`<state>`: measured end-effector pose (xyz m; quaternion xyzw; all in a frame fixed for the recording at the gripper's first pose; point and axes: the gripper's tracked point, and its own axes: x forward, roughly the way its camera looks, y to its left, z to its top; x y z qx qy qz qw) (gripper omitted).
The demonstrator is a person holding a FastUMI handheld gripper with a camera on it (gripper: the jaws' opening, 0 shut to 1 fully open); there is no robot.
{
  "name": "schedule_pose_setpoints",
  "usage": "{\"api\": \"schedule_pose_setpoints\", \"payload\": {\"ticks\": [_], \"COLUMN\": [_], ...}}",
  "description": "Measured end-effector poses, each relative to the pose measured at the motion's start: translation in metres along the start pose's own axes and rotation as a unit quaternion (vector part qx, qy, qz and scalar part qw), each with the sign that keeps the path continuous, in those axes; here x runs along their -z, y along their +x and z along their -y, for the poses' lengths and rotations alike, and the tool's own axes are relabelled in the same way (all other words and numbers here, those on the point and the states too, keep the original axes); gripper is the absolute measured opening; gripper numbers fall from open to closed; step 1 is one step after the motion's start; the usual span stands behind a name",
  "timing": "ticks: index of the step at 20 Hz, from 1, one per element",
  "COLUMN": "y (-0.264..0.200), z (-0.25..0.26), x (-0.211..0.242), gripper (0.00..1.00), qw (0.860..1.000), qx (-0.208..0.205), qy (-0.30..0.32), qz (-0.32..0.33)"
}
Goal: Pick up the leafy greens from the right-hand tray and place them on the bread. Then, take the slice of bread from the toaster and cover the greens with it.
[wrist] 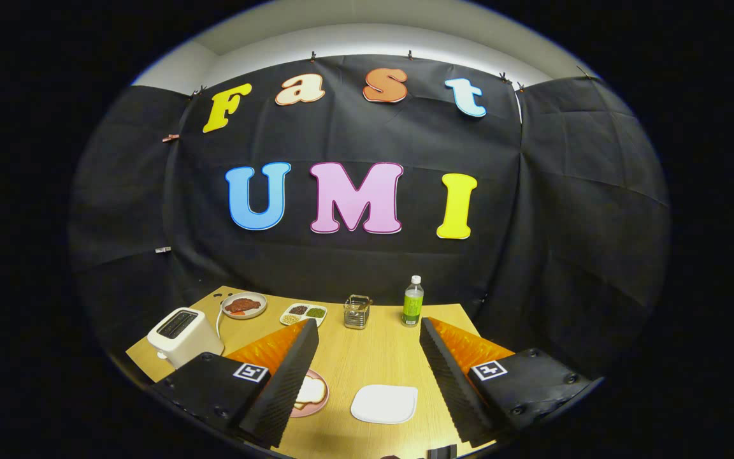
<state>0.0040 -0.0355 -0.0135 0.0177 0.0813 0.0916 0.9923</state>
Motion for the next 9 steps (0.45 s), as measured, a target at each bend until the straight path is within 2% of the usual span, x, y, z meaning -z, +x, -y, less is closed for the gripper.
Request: {"api": "schedule_pose_setpoints", "payload": {"ticks": [9], "y": [0.023], "z": [-0.004], "x": [0.002], "gripper": [0.99], "qw": [0.999], "qx": [-0.039], "qy": [0.025], "qz": [-0.007]}}
